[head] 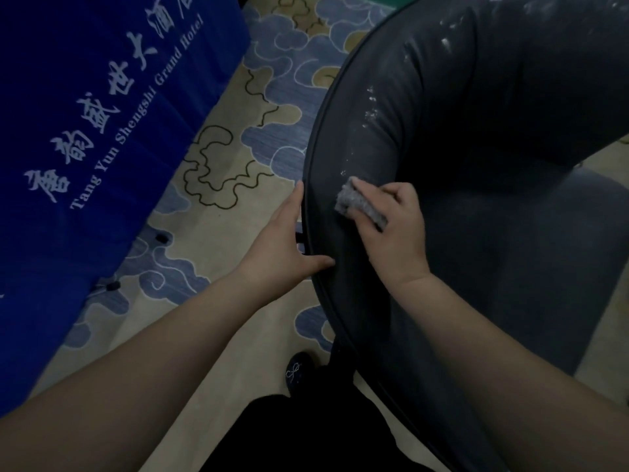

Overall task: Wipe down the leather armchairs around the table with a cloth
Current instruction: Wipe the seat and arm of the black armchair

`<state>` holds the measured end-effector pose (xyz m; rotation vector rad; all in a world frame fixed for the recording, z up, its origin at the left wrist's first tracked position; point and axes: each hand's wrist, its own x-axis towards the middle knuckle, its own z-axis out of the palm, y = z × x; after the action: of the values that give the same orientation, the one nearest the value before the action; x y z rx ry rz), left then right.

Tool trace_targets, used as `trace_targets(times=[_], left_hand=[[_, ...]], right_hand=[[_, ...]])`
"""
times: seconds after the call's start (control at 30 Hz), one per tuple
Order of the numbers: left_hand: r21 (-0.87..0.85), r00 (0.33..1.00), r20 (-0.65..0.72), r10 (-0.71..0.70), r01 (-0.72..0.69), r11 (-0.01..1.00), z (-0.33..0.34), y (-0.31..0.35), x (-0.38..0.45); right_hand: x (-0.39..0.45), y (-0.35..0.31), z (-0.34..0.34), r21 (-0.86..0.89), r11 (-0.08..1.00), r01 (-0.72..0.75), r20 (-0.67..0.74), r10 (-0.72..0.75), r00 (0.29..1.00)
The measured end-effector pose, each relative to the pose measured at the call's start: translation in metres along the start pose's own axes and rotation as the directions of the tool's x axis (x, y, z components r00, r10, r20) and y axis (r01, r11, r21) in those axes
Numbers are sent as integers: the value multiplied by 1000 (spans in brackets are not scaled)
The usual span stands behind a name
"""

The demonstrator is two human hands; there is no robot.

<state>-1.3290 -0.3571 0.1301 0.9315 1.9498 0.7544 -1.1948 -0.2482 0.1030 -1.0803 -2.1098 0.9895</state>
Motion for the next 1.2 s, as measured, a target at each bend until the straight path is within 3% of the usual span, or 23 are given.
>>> trace_targets(times=[0.1,0.23,0.4,0.57,0.7,0.9,1.03,1.2], left_hand=[[-9,1000,6,-5,5,1000,1,-2,0],[43,1000,15,-3,3,999,-3,-2,2],[0,997,68,36,-36,999,-12,-2,17],[51,990,127,64,-71,996,-29,-3,29],[58,973,195,124,-137,989,-37,-1,39],[117,935,323,146,-192,974,-53,-2,51],[95,929,342,141,-183,978,-58,1,63],[138,918,372,136,-200,970,-65,5,76]], right_hand=[[-6,-4,4,-37,982,184,112,-178,978],[8,11,-10,-39,999,-6,17,7,1000],[-6,-1,-1,-9,991,131,158,-128,979],[-7,4,-16,-85,996,-3,8,4,1000],[-13,-20,6,-62,996,71,112,-63,992],[-23,-22,-4,-142,976,-167,-128,149,981],[-32,-46,22,-104,988,-117,-54,112,992],[-61,-43,13,-191,939,-285,-214,243,946]])
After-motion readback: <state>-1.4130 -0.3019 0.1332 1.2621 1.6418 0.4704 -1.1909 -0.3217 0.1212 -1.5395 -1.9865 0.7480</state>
